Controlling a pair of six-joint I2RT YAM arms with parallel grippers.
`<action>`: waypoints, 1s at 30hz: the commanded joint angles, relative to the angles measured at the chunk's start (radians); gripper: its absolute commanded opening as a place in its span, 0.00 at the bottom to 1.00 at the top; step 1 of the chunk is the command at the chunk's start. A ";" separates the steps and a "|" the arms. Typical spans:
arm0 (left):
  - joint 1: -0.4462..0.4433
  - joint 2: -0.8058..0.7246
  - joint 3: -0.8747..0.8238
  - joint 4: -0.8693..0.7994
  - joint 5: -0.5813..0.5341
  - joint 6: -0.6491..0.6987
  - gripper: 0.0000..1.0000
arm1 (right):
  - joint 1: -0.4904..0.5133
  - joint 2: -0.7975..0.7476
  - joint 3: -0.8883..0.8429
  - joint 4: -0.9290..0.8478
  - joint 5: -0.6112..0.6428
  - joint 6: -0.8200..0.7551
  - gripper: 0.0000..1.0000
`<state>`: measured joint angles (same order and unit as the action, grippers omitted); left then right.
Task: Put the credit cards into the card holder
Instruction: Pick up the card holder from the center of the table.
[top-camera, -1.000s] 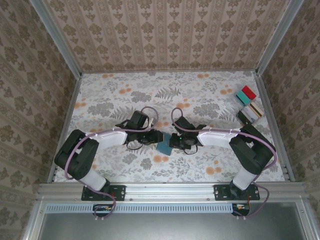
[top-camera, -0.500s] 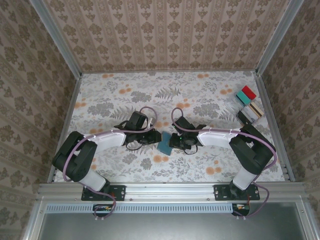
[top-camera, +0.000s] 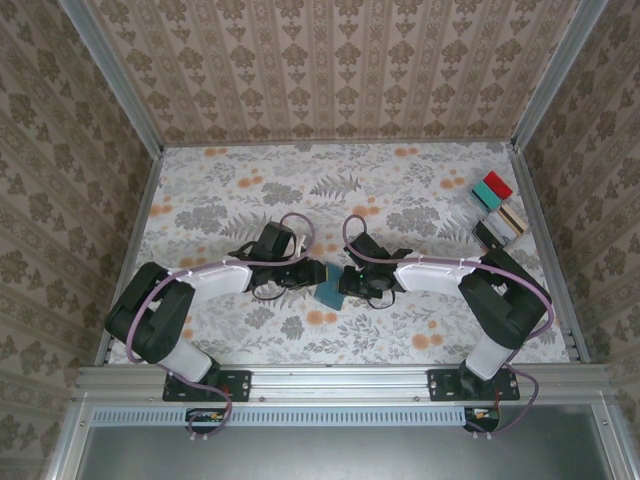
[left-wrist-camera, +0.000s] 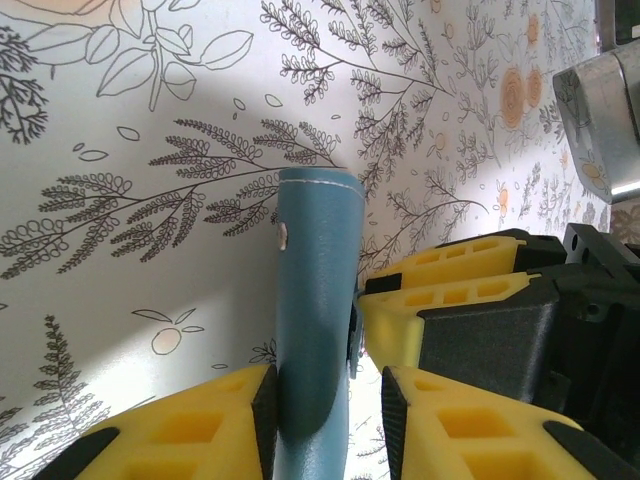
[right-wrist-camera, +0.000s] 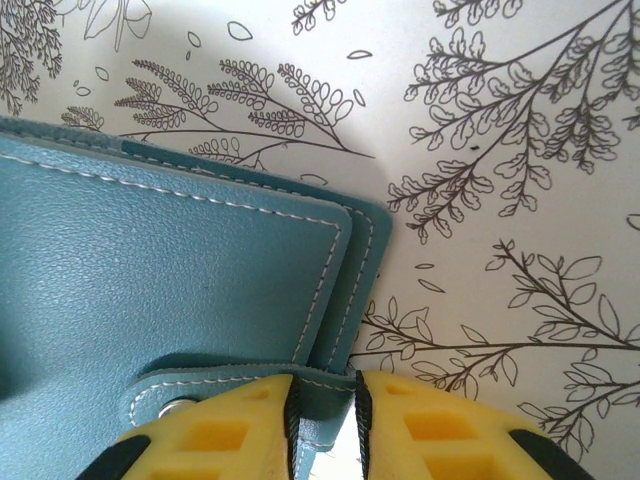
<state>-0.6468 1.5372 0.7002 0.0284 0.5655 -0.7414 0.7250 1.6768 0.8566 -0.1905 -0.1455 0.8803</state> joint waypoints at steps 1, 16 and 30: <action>-0.007 0.009 -0.010 0.015 0.051 0.002 0.35 | 0.004 0.026 0.015 -0.038 0.047 0.017 0.25; -0.007 0.008 -0.009 0.004 0.055 0.020 0.16 | 0.003 0.018 0.020 -0.044 0.057 0.029 0.26; -0.007 -0.022 -0.020 0.011 0.001 0.007 0.08 | 0.044 -0.070 0.092 -0.070 0.092 0.041 0.30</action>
<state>-0.6476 1.5425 0.6930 0.0315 0.5758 -0.7341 0.7483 1.6321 0.9218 -0.2485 -0.0872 0.8959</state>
